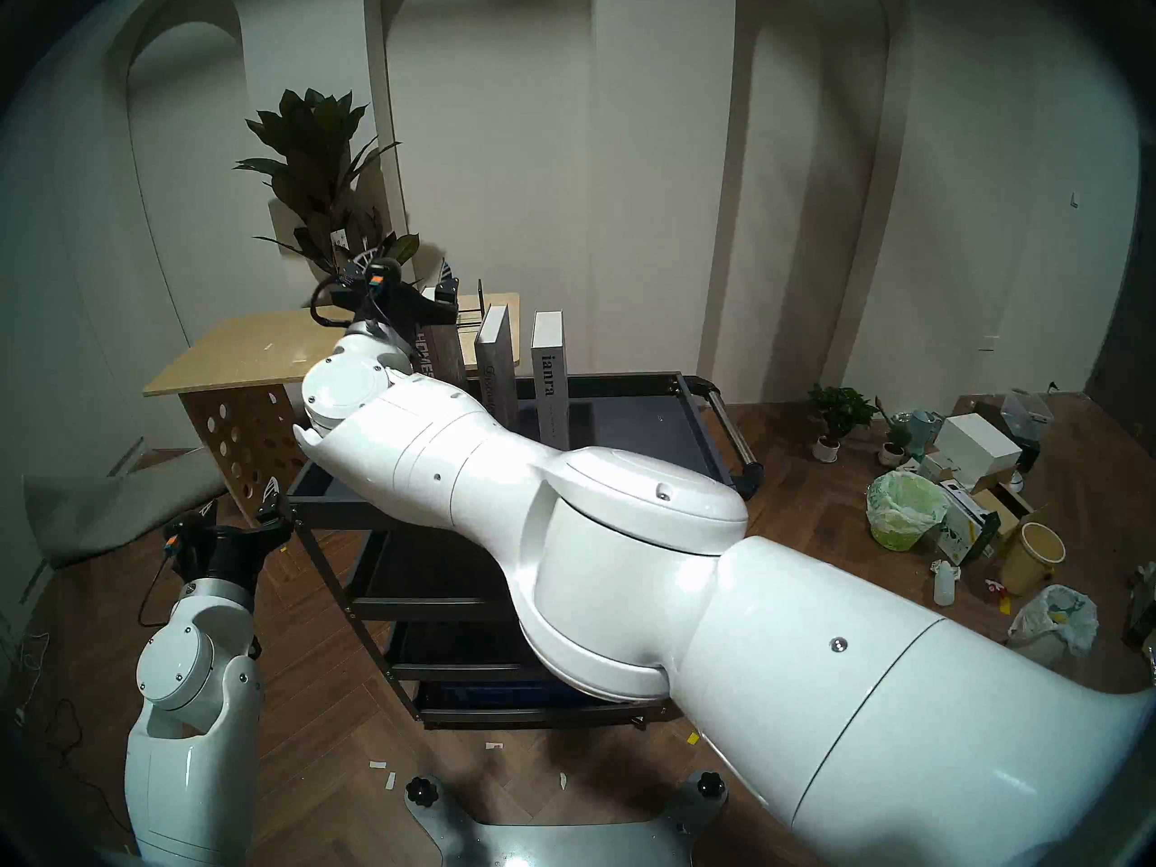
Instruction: Sort the books onto the shelf by size, largest to the left
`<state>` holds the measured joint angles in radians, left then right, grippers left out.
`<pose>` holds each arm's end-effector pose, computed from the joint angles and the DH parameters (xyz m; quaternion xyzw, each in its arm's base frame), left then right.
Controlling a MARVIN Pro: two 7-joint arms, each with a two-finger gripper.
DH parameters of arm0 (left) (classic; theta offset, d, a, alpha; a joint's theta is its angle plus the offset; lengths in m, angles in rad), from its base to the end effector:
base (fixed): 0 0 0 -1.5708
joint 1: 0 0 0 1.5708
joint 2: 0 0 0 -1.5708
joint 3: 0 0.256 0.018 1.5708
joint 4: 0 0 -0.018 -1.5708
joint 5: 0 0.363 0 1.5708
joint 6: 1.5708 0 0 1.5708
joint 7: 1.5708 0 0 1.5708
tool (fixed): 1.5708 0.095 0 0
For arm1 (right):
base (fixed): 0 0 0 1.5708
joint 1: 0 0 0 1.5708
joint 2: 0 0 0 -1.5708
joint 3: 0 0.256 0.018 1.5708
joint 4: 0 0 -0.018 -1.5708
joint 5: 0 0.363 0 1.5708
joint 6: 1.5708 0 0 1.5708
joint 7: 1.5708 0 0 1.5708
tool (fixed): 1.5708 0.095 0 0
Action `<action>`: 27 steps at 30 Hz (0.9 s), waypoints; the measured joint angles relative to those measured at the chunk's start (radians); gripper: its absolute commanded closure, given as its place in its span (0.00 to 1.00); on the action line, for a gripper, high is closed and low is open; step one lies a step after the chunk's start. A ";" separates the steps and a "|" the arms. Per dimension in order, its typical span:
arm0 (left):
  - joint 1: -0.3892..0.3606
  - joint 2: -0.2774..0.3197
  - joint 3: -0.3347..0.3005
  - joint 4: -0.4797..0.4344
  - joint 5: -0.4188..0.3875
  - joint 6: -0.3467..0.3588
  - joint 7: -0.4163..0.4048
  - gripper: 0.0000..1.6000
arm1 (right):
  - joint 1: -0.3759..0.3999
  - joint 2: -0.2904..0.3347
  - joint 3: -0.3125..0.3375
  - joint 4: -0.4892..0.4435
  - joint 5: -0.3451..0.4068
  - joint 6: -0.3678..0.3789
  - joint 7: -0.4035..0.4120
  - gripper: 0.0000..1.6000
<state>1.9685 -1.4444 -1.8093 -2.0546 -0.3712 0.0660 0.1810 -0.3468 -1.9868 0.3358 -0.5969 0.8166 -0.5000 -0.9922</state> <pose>0.3661 0.1242 -0.2135 -0.6787 -0.1689 -0.7128 0.0531 0.5227 0.4033 -0.0463 -0.5350 0.1001 -0.8314 0.1118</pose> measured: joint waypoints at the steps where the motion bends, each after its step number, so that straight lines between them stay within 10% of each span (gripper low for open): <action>1: 0.000 0.000 0.003 -0.001 0.001 0.000 -0.001 0.00 | 0.005 0.005 0.000 -0.010 -0.005 -0.002 -0.007 0.00; 27: -0.022 0.020 0.107 -0.086 0.042 -0.002 -0.040 0.00 | 0.045 0.321 0.089 0.111 -0.051 0.072 -0.190 0.00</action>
<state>1.9465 -1.4242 -1.7027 -2.1402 -0.3292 0.0635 0.1415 -0.3018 -1.6662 0.4244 -0.4863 0.7659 -0.4280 -1.1819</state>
